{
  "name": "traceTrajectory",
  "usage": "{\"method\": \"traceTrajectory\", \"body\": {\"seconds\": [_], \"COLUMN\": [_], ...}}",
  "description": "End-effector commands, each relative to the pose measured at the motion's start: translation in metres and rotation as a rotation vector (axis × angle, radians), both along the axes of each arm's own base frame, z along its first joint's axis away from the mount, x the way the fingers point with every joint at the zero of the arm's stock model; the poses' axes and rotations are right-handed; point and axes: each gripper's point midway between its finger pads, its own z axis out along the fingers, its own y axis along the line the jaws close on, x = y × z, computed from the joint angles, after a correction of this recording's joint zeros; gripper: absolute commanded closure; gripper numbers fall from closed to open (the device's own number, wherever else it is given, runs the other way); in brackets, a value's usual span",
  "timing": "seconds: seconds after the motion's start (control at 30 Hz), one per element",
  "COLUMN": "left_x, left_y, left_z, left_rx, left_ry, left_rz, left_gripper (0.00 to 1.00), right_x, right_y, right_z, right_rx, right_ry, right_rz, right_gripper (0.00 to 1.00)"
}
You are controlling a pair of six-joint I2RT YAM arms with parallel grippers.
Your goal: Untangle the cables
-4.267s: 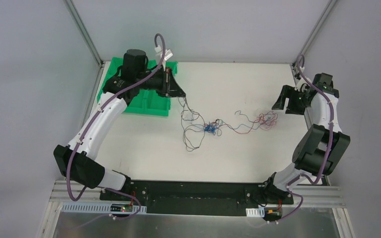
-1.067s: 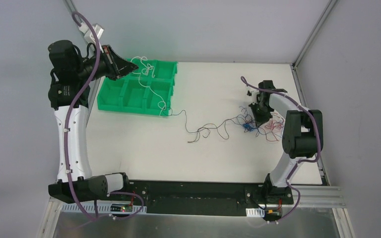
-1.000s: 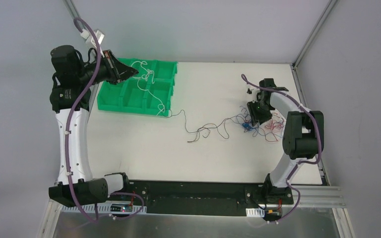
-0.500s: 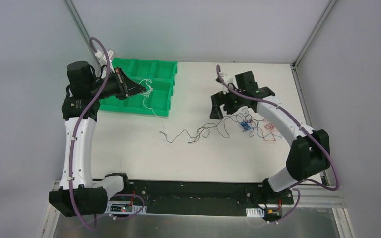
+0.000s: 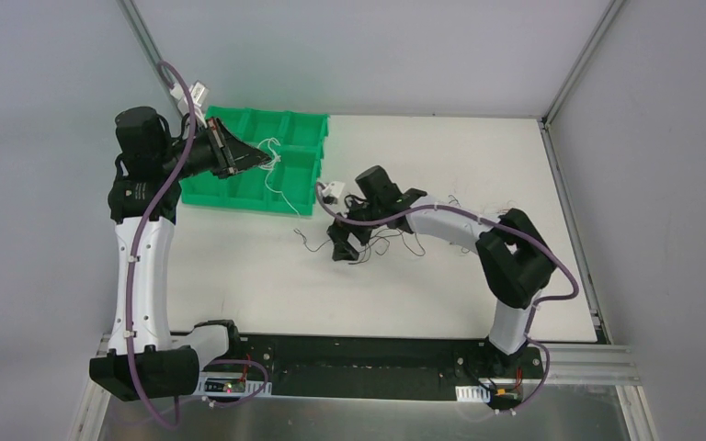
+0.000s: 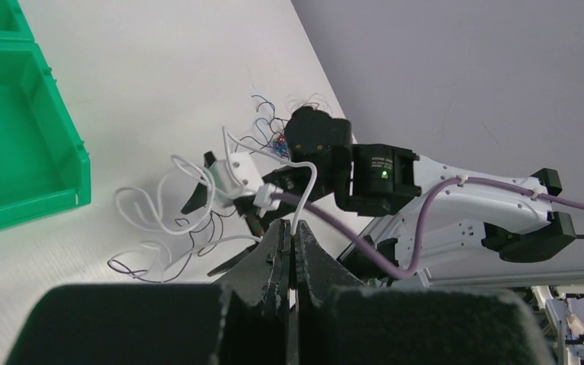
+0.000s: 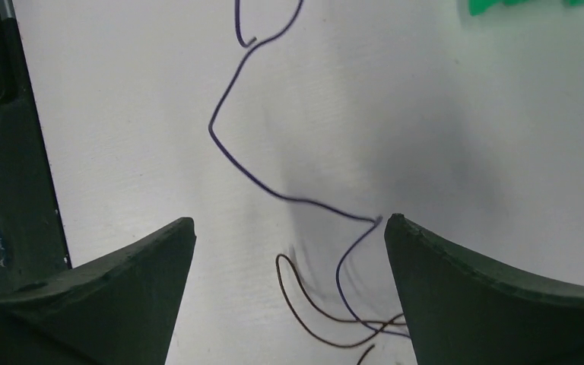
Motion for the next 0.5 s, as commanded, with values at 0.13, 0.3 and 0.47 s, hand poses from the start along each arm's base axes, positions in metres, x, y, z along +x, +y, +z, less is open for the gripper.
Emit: {"method": "traceTrajectory", "body": {"seconds": [0.13, 0.3, 0.47], "left_x": [0.013, 0.033, 0.044], "left_y": [0.007, 0.048, 0.116], "left_z": [0.01, -0.001, -0.04], "left_rx": [0.002, 0.1, 0.389], "left_ry": [-0.027, -0.012, 0.032], "left_rz": [0.041, 0.213, 0.444], "left_gripper": [1.0, 1.0, 1.0], "right_x": [0.008, 0.008, 0.011], "right_y": [0.05, 0.0, -0.104], "right_z": [-0.005, 0.009, 0.03], "right_rx": [-0.01, -0.135, -0.154], "right_ry": [-0.254, -0.309, -0.176], "right_rz": [0.159, 0.085, -0.144], "right_gripper": [0.42, 1.0, 1.0]}}
